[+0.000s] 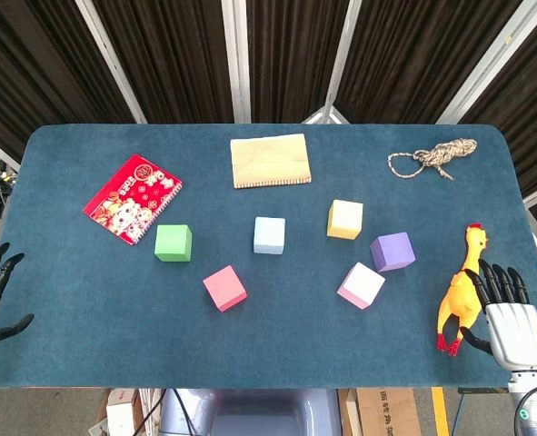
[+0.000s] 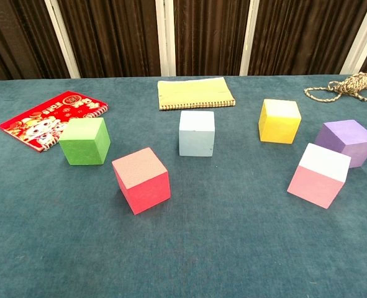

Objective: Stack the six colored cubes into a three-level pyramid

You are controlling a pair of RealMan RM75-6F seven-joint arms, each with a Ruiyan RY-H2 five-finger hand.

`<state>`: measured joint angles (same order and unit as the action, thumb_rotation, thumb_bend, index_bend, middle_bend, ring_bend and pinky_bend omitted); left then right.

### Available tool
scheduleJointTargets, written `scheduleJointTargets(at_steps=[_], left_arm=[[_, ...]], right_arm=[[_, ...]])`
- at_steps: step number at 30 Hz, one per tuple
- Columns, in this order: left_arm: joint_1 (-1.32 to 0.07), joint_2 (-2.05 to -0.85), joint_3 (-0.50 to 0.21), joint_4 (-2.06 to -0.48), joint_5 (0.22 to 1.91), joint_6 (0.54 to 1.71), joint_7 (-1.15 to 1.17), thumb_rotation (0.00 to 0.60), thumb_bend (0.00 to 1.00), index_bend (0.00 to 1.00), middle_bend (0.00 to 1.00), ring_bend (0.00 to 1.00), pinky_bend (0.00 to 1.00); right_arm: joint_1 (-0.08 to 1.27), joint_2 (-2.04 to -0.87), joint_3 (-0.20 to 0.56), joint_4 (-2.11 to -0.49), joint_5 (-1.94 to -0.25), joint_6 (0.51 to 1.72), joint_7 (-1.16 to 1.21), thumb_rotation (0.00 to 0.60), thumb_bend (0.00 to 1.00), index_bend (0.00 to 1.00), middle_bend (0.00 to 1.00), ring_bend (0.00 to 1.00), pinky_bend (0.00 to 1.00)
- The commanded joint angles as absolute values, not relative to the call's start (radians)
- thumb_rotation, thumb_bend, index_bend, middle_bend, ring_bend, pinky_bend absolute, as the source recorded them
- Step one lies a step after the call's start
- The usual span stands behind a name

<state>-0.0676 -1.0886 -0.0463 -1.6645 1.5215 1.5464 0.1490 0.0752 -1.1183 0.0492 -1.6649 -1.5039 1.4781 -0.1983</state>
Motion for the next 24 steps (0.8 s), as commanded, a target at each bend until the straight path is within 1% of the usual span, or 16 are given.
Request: scheduleJointTargets(at_steps=[1,4,11,15,20,22,24], left_arm=[[-0.066,-1.088,-0.048,-1.663,1.522,1.551,0.148,0.600,0.13,0.14,0.03,0.00,0.02],[-0.062,-1.088,-0.056,-1.665,1.514,1.562,0.131,0.600,0.13,0.14,0.03,0.00,0.02],[-0.062,-1.081,-0.050,-1.671,1.506,1.544,0.128,0.600,0.13,0.14,0.03,0.00,0.02],[-0.061,-1.072,-0.050,-1.678,1.491,1.535,0.121,0.600,0.13,0.14,0.03,0.00,0.02],[-0.062,-1.077,-0.069,-1.659,1.488,1.552,0.085,0.600,0.13,0.14,0.04,0.01,0.03],[-0.068,-1.080,-0.073,-1.647,1.486,1.546,0.073,0.600,0.13,0.14,0.04,0.01,0.03],[-0.087,-1.075,-0.080,-1.634,1.478,1.514,0.052,0.600,0.13,0.14,0.04,0.01,0.03]], right_arm=[[0.073,-1.117,0.053,-1.668,-1.499,1.482,-0.199,0.600,0.19,0.13,0.05,0.03,0.04],[0.073,-1.116,0.052,-1.668,-1.493,1.477,-0.208,0.600,0.19,0.13,0.05,0.03,0.04],[0.074,-1.108,0.048,-1.685,-1.498,1.471,-0.195,0.600,0.19,0.13,0.05,0.03,0.03],[0.074,-1.109,0.043,-1.686,-1.504,1.468,-0.200,0.600,0.19,0.13,0.05,0.03,0.00],[0.081,-1.112,0.044,-1.689,-1.499,1.452,-0.192,0.600,0.19,0.13,0.05,0.03,0.00],[0.083,-1.114,0.046,-1.686,-1.494,1.449,-0.190,0.600,0.19,0.13,0.05,0.03,0.00],[0.086,-1.116,0.048,-1.682,-1.484,1.438,-0.188,0.600,0.19,0.13,0.05,0.03,0.00]])
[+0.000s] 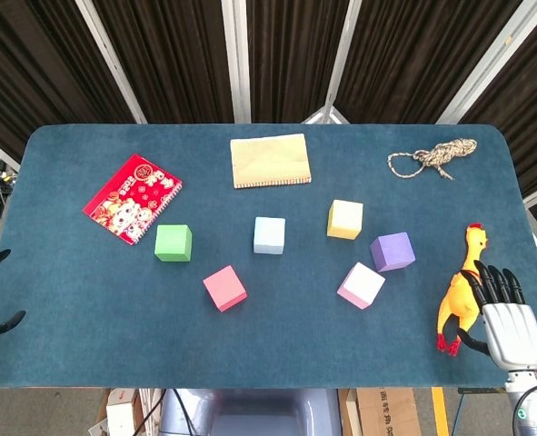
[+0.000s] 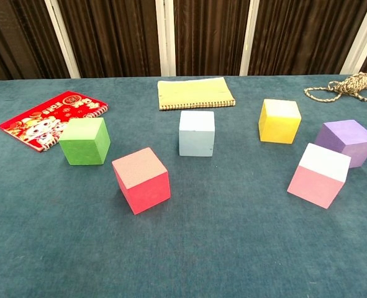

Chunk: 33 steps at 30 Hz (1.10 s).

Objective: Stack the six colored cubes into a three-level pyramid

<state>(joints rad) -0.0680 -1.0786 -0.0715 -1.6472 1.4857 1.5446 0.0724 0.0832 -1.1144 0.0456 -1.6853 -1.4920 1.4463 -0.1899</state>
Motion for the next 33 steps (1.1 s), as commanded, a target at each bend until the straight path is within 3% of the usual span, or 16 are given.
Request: scheduleJointTargets(at_steps=[1,11,20,27,33], left_arm=[[-0.102,-1.062,-0.085,-1.636,1.467,1.484,0.037,0.600,0.13,0.14,0.05,0.01,0.03],[-0.335,-0.842,-0.180,-1.777,1.274,1.079,0.068,0.600,0.13,0.14,0.07,0.01,0.03],[-0.531,-0.862,-0.211,-1.795,1.020,0.804,0.195,0.600,0.12,0.13,0.07,0.01,0.05],[-0.680,-0.927,-0.183,-1.790,0.786,0.727,0.351,0.600,0.12,0.13,0.05,0.00,0.05],[-0.816,-1.062,-0.158,-1.753,0.579,0.787,0.474,0.600,0.12,0.13,0.09,0.01,0.07]], right_arm=[[0.088,-1.118,0.050,-1.680,-1.479,1.435,-0.189,0.600,0.19,0.13,0.05,0.03,0.00],[0.094,-1.135,0.048,-1.681,-1.472,1.425,-0.225,0.600,0.19,0.13,0.05,0.03,0.00],[0.094,-1.147,0.048,-1.688,-1.453,1.419,-0.260,0.600,0.19,0.13,0.05,0.03,0.00],[0.094,-1.149,0.047,-1.693,-1.449,1.420,-0.275,0.600,0.19,0.13,0.05,0.03,0.00],[0.099,-1.151,0.047,-1.693,-1.439,1.407,-0.276,0.600,0.19,0.13,0.05,0.03,0.00]])
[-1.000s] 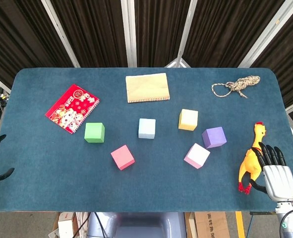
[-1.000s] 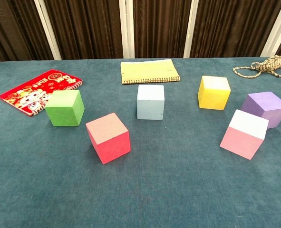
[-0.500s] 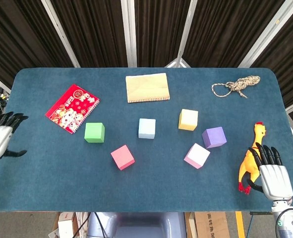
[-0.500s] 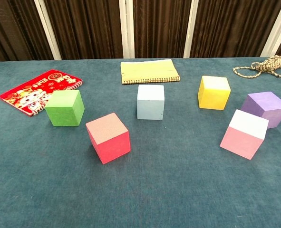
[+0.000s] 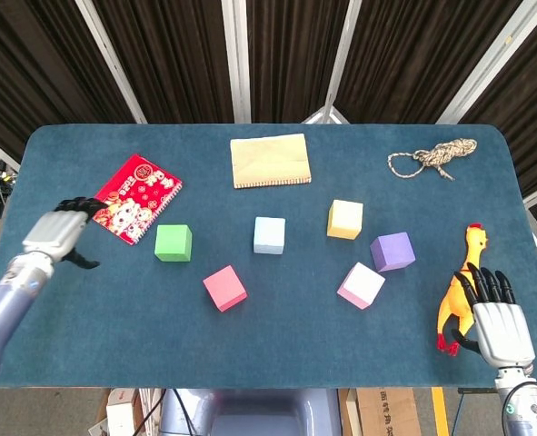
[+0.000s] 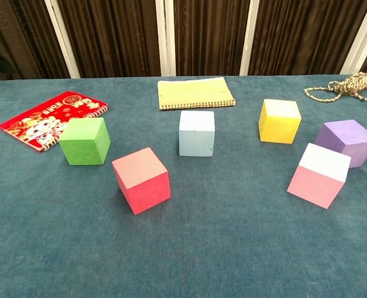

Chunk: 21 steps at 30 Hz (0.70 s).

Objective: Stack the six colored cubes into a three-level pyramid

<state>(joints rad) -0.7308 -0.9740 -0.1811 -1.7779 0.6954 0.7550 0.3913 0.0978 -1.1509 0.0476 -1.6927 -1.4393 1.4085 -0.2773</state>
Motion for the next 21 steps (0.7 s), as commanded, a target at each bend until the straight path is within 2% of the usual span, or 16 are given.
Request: scheduleJointTargets(at_steps=[1,10,21], left_arm=[[-0.829,-1.077,-0.152,-1.746,0.558,0.795,0.487,0.600,0.12,0.14,0.09,0.01,0.07],[-0.892,-1.228,-0.127,-1.642,0.460,0.839,0.509,0.600,0.12,0.14,0.08,0.01,0.07],[-0.940,-1.272,-0.122,-1.620,0.421,0.862,0.538,0.600,0.12,0.15,0.11,0.02,0.08]], right_arm=[[0.099,-1.151,0.047,-1.693,-1.438,1.405,-0.276,0.600,0.19,0.13,0.05,0.03,0.00],[0.107,-1.153,0.048,-1.688,-1.421,1.385,-0.276,0.600,0.19,0.13,0.05,0.03,0.00],[0.110,-1.151,0.050,-1.693,-1.399,1.375,-0.286,0.600,0.19,0.13,0.05,0.03,0.00]])
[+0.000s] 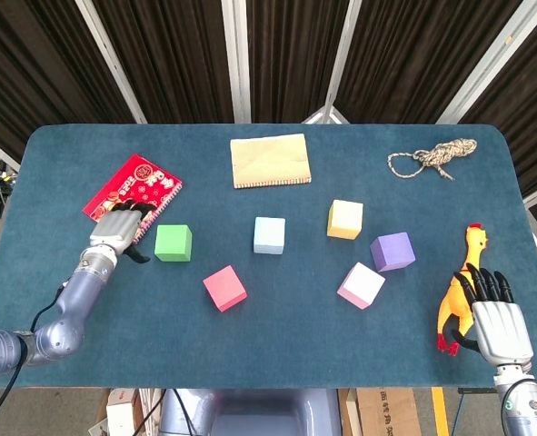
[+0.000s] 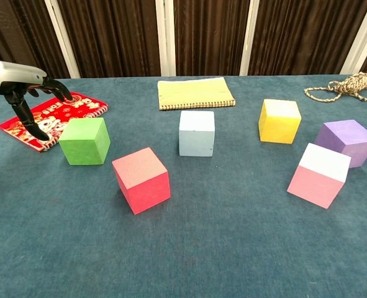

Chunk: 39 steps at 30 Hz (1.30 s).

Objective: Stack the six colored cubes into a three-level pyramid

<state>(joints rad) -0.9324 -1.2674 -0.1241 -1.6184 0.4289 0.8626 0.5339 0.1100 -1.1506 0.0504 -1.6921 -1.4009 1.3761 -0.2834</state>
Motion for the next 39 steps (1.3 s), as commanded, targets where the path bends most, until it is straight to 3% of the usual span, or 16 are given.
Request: scheduleJointTargets(at_steps=[1,15,29,39], left_arm=[[-0.943,-1.275,-0.122,-1.621,0.419,0.861,0.538,0.600,0.12,0.15,0.11,0.02,0.08],[-0.939,-1.381,-0.119,-1.550,0.470,0.901,0.505,0.600,0.13,0.16,0.16,0.07,0.16],[-0.969,-1.412,-0.134,-1.525,0.413,0.890,0.534,0.600,0.21,0.23,0.19,0.07,0.16],[-0.990,-1.429,-0.128,-1.527,0.370,0.897,0.571,0.600,0.21,0.25,0.20,0.07,0.16]], right_arm=[[0.110,-1.150,0.050,-1.695,-1.398,1.375,-0.287,0.600,0.19,0.13,0.05,0.03,0.00],[0.110,-1.134,0.051,-1.702,-1.390,1.372,-0.266,0.600,0.19,0.13,0.05,0.03,0.00],[0.113,-1.130,0.050,-1.705,-1.377,1.364,-0.265,0.600,0.19,0.13,0.05,0.03,0.00],[0.115,-1.129,0.053,-1.705,-1.366,1.359,-0.263,0.600,0.19,0.13,0.05,0.03,0.00]])
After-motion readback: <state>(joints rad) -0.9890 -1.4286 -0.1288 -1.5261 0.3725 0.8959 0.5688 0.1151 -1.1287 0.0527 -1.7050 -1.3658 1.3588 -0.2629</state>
